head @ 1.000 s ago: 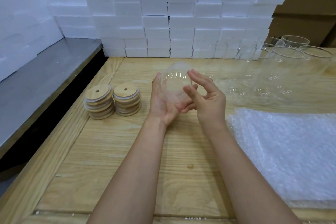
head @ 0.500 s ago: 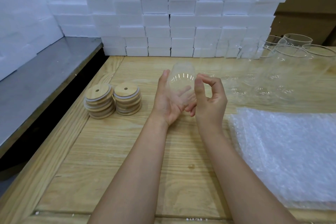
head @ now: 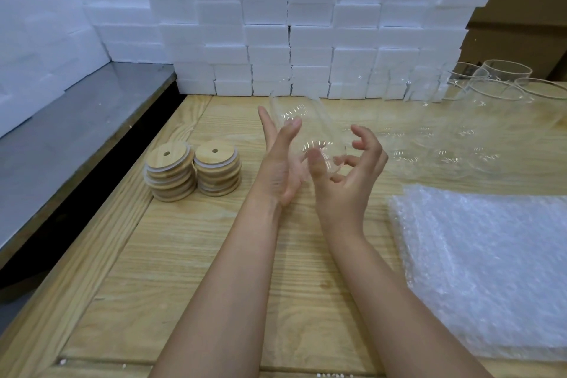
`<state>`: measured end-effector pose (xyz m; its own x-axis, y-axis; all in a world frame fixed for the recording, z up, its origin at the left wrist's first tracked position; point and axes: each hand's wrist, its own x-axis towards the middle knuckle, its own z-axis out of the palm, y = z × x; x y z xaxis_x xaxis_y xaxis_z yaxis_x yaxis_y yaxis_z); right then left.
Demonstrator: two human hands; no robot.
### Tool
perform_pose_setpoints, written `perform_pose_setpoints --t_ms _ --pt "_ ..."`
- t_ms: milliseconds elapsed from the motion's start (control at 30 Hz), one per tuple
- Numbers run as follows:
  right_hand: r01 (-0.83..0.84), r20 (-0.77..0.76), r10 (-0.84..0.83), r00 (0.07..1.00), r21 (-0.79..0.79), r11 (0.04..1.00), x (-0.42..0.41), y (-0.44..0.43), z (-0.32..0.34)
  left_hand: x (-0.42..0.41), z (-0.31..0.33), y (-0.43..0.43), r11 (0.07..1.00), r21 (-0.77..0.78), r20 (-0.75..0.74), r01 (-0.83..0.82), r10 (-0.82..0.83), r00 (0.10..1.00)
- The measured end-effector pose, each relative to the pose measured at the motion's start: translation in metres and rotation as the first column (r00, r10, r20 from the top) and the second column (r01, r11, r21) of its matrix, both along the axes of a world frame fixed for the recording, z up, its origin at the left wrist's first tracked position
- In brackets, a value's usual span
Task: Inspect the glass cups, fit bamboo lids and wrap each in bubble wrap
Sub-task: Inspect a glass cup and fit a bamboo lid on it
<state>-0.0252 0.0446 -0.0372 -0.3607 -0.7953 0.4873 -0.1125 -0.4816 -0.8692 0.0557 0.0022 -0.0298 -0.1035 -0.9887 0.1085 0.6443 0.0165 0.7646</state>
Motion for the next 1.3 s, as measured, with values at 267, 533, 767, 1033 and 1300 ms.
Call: perform_pose_setpoints --t_ms 267,533,767,1033,1300 --pt "0.005 0.071 -0.011 0.997 0.084 0.996 0.011 -0.005 -0.005 -0.002 0.007 0.001 0.997 0.073 0.016 -0.001 0.0 1.0" --pt "-0.179 0.611 0.022 0.791 0.197 0.964 0.011 -0.015 -0.006 -0.001 0.004 -0.003 0.987 0.145 -0.013 0.066 -0.064 0.998" --pt "-0.26 0.731 -0.018 0.683 0.265 0.929 0.02 -0.014 -0.009 -0.002 -0.001 -0.004 0.986 0.165 0.122 0.033 -0.053 0.991" --pt "-0.089 0.458 -0.064 0.887 0.305 0.948 0.02 -0.006 -0.004 0.002 -0.005 -0.006 0.989 0.145 0.069 -0.017 0.007 0.998" --pt "-0.018 0.102 0.003 0.995 0.151 0.988 0.02 0.001 -0.003 0.003 -0.006 -0.008 0.983 0.16 0.104 -0.09 0.074 0.992"
